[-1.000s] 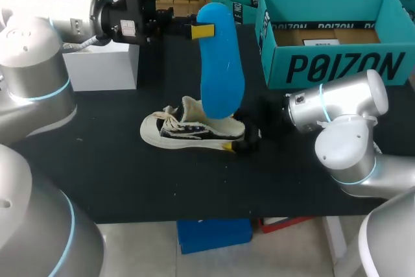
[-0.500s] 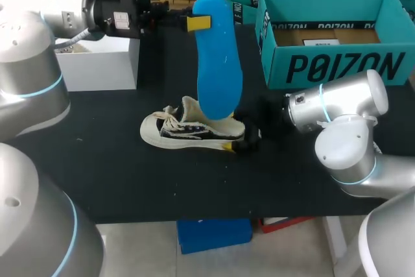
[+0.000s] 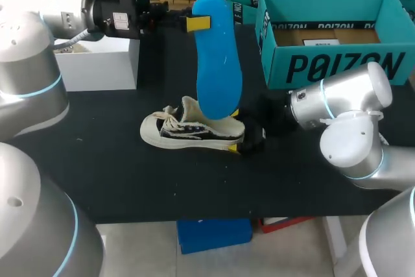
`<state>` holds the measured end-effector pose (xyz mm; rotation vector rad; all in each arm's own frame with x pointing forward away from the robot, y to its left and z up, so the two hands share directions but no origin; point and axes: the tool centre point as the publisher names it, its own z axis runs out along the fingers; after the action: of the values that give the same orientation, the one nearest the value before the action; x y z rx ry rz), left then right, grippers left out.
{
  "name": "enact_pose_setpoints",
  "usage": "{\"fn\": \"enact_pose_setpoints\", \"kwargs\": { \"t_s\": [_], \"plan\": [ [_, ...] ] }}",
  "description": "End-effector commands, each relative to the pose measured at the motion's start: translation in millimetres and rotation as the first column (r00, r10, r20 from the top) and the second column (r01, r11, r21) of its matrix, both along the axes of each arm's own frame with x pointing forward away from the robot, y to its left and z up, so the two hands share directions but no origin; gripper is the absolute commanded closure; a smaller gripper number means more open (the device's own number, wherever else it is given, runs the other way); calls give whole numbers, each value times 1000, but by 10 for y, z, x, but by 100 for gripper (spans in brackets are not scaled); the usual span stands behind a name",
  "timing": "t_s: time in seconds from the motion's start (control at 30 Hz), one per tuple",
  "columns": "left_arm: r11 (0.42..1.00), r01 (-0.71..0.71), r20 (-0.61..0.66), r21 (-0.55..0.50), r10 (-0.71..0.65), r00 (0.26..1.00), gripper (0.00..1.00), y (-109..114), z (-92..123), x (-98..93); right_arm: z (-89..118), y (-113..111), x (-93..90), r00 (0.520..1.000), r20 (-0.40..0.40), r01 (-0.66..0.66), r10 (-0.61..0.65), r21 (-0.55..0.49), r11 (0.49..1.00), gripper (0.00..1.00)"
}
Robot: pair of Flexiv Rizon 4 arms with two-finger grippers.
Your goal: Take the shoe out of the shoebox, open the shoe tongue, remove and reinsert the insole, then place the shoe into the shoebox
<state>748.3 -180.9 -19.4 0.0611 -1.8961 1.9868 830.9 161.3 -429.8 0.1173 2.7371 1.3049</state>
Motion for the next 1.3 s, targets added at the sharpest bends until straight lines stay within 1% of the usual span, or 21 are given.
{"fn": "enact_pose_setpoints", "kwargs": {
  "t_s": [0.03,0.1,0.23,0.33,0.43,0.5,0.57,0.67,0.73,0.93,1.07,1.3],
  "plan": [
    [1000,-6,1,0,6,1000,100,-10,-8,-15,184,-92,27,999,-36,-13,10,-101,995,0],
    [1000,-6,1,0,6,1000,100,-10,-8,-15,223,-106,38,999,-43,-21,15,-120,993,0],
    [1000,-6,1,0,6,1000,100,-10,-8,-15,290,-136,63,997,-70,-42,29,-198,979,0],
    [1000,-6,1,0,6,1000,100,-10,-8,-15,352,-158,77,996,-87,-55,31,-289,956,0],
    [1000,-6,1,0,6,1000,100,-10,-8,-15,404,-189,91,995,-92,-55,26,-328,943,0],
    [1000,-6,1,0,6,1000,100,-10,-8,-15,428,-200,96,995,-97,-60,24,-381,922,0],
    [1000,-6,1,0,6,1000,100,-10,-8,-15,467,-173,93,995,-99,-64,25,-414,908,0],
    [1000,-6,1,0,6,1000,100,-10,-8,-15,503,-150,92,994,-111,-71,16,-512,856,0],
    [1000,-6,1,0,6,1000,100,-10,-8,-15,522,-125,94,993,-114,-80,20,-549,832,0],
    [1000,-6,1,0,6,1000,100,-10,-8,-15,585,-52,105,993,-117,-96,28,-622,777,0],
    [1000,-6,1,0,6,1000,100,-10,-8,-15,617,-14,112,992,-121,-107,37,-650,752,0],
    [1000,-6,1,0,6,1000,100,-10,-8,-15,659,29,120,991,-124,-114,41,-667,736,0]
  ]
}}
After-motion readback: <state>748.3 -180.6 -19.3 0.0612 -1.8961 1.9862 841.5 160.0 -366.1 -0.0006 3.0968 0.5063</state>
